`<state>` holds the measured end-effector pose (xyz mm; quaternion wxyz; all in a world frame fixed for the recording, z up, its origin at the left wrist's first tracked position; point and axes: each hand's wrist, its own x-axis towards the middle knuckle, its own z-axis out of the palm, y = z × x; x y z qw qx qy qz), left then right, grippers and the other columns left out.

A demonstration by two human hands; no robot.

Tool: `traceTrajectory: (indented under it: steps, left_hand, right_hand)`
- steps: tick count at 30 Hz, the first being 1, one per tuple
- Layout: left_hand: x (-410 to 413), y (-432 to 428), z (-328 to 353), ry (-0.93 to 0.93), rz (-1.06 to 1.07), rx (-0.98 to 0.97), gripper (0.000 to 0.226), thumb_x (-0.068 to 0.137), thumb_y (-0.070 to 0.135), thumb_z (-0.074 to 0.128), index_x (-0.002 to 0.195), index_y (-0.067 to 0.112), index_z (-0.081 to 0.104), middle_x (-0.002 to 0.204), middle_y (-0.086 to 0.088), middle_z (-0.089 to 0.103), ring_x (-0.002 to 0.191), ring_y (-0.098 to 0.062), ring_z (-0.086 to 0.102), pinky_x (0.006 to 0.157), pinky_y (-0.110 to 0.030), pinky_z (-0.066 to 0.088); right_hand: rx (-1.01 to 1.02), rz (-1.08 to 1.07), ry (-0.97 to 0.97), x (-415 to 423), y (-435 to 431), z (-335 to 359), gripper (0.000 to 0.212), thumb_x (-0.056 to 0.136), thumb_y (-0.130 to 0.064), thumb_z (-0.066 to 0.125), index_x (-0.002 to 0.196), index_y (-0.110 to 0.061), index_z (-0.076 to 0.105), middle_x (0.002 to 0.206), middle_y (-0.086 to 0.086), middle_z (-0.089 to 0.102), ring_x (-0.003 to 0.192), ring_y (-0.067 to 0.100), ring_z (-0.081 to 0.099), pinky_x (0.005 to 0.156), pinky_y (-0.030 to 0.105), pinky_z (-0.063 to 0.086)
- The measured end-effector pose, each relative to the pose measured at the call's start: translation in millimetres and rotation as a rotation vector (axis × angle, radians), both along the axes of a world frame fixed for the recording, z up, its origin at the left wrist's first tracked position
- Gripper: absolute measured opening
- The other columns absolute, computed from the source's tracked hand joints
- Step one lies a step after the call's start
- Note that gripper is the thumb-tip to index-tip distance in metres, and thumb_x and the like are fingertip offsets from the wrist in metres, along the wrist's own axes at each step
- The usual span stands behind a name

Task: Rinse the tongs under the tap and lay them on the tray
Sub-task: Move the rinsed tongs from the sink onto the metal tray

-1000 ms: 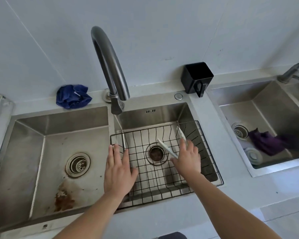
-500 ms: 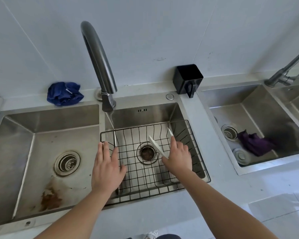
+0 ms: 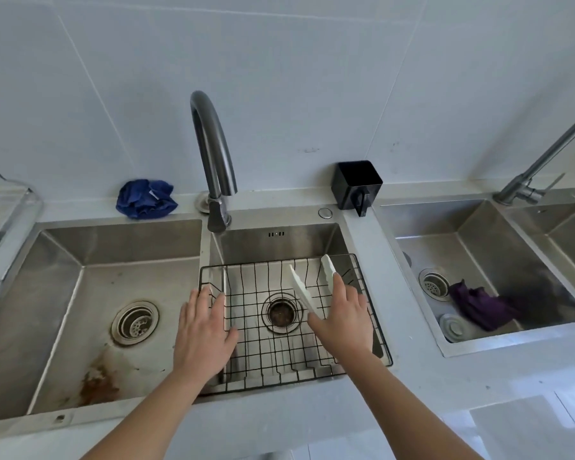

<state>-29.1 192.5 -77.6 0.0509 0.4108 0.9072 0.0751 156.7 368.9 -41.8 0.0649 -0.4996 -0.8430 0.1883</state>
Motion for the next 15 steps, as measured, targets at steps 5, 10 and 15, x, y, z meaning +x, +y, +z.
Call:
traceTrajectory:
  steps: [5, 10, 15]
  left_hand:
    - [7, -8, 24, 0.019, 0.094, 0.04, 0.072, 0.089, 0.045, 0.057, 0.151, 0.016, 0.038, 0.161, -0.02, 0.029, 0.153, -0.038, 0.016, 0.124, -0.051, 0.02]
    - [6, -27, 51, 0.076, 0.17, 0.098, 0.073, 0.089, 0.046, 0.057, 0.152, 0.014, 0.037, 0.161, -0.023, 0.028, 0.152, -0.04, 0.018, 0.123, -0.054, 0.021]
    - [-8, -67, 73, 0.085, 0.282, 0.116, 0.076, 0.091, 0.045, 0.055, 0.156, 0.014, 0.029, 0.165, -0.022, 0.018, 0.154, -0.038, 0.009, 0.125, -0.052, 0.015]
  right_hand:
    - [0.003, 0.08, 0.12, -9, -18, 18, 0.094, 0.08, -0.05, 0.067, 0.158, -0.019, 0.022, 0.133, 0.004, 0.053, 0.121, 0.026, 0.046, 0.098, 0.037, 0.046]
    - [0.019, 0.238, 0.161, -33, -35, 35, 0.093, 0.081, -0.051, 0.066, 0.157, -0.022, 0.021, 0.136, 0.0, 0.051, 0.124, 0.022, 0.044, 0.096, 0.035, 0.047]
    - [0.011, 0.366, 0.216, -72, -66, 55, 0.094, 0.081, -0.052, 0.065, 0.158, -0.022, 0.02, 0.135, 0.0, 0.053, 0.124, 0.021, 0.047, 0.099, 0.037, 0.05]
